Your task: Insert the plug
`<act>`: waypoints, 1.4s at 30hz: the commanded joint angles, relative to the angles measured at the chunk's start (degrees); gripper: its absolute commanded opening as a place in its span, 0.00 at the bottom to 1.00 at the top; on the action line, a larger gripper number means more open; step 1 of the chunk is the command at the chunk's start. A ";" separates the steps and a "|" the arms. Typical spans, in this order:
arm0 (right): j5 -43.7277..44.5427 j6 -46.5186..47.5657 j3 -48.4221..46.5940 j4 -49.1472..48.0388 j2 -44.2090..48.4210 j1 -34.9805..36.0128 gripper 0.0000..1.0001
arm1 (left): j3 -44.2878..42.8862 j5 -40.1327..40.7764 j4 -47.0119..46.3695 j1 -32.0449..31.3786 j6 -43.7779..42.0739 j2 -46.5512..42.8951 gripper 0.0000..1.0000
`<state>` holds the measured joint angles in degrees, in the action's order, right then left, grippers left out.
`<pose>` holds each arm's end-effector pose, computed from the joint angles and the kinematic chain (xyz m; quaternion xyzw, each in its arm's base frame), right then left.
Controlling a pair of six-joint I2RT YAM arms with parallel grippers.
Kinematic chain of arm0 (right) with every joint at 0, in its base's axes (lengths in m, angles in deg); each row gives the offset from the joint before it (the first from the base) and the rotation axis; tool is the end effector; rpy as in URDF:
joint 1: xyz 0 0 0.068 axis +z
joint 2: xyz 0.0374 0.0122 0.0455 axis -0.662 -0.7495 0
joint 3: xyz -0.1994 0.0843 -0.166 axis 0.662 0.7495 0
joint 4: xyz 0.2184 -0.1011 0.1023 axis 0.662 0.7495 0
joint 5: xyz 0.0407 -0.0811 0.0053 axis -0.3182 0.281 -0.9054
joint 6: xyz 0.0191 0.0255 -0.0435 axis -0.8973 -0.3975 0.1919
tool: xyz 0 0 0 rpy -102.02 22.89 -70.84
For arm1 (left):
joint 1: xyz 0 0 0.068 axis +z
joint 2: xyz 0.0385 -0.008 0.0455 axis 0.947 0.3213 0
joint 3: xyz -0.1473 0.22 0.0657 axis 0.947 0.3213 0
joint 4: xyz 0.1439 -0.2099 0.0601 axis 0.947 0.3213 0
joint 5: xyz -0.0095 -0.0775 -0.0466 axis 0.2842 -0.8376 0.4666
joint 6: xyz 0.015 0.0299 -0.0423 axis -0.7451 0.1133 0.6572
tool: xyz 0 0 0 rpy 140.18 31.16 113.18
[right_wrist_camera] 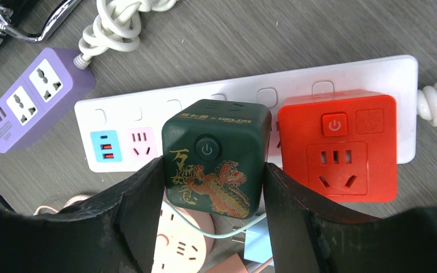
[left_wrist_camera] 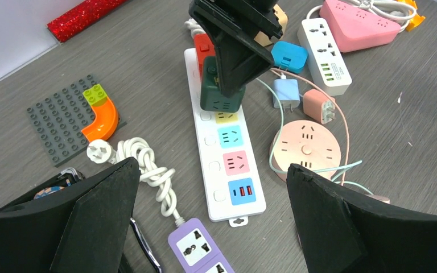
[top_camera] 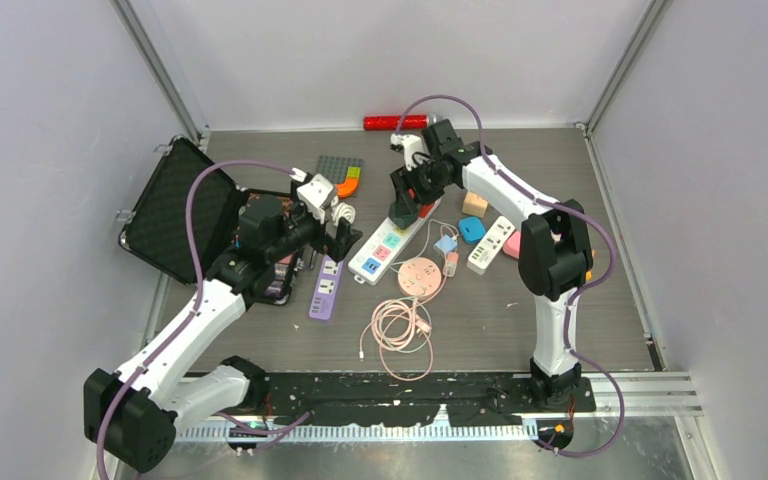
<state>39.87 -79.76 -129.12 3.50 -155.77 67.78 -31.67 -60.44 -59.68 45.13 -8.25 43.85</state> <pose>0.3988 0.2130 0.2494 -0.3454 0.8708 0.2328 0.2613 0.2083 -0.1147 0.3177 0.2921 0.7314 -0.2444 0.5657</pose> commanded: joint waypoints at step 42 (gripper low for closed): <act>-9.45 5.63 -2.38 3.41 2.58 -1.36 0.05 | 1.24 0.82 -1.11 0.28 2.72 0.63 0.99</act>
<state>32.29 -74.47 -129.87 7.66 -156.77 66.47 -30.92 -59.70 -59.52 45.13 -5.74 44.79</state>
